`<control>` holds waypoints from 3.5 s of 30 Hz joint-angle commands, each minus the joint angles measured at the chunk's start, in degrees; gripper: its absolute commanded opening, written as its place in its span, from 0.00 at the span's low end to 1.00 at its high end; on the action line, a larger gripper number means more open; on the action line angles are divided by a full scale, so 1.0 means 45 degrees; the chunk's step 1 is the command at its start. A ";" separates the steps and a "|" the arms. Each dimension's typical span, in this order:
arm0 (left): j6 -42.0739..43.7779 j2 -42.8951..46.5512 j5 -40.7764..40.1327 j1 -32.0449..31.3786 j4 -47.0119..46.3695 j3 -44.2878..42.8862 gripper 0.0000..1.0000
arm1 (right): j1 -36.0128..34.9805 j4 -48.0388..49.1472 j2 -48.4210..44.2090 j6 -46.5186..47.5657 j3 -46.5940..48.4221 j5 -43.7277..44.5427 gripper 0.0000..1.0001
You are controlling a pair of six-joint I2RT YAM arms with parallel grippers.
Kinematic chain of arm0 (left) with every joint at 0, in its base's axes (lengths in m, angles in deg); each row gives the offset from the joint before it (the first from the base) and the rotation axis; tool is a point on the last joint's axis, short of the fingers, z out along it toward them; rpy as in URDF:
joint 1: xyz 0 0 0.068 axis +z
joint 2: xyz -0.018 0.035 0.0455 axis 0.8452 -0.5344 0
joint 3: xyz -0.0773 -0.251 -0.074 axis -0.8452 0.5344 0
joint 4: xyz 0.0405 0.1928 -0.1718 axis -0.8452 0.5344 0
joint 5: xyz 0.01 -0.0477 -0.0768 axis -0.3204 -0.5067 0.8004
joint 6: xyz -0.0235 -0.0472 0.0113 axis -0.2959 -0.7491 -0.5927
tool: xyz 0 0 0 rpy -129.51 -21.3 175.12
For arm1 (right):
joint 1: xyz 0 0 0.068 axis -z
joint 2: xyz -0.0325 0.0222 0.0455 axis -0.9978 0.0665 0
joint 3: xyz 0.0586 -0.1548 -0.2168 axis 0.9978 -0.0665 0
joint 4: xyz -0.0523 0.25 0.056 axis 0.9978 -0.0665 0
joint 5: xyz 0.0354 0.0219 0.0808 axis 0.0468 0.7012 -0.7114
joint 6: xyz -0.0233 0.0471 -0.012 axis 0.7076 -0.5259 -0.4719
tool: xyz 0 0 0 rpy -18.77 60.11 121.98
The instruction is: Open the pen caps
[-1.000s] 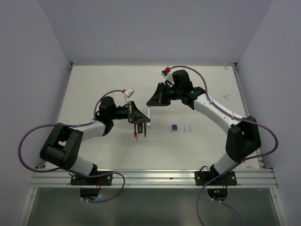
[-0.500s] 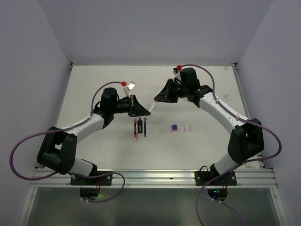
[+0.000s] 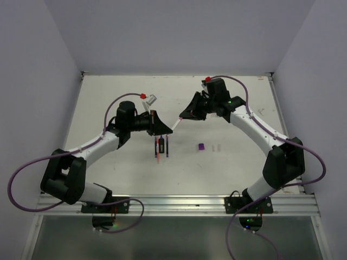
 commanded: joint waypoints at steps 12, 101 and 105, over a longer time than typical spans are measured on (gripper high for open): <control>-0.4614 -0.0038 0.3811 0.0181 -0.5667 0.2195 0.00 | 0.1402 0.4306 -0.1469 -0.1054 -0.1416 0.2642 0.00; -0.1768 -0.0839 -0.6014 0.0513 0.0127 0.4677 0.25 | 0.4449 -0.5010 0.3416 0.6483 -0.1846 0.2955 0.25; -0.1846 -0.0723 -0.5915 0.0513 0.0068 0.4755 0.31 | 0.4449 -0.5224 0.3259 0.6464 -0.1612 0.2876 0.34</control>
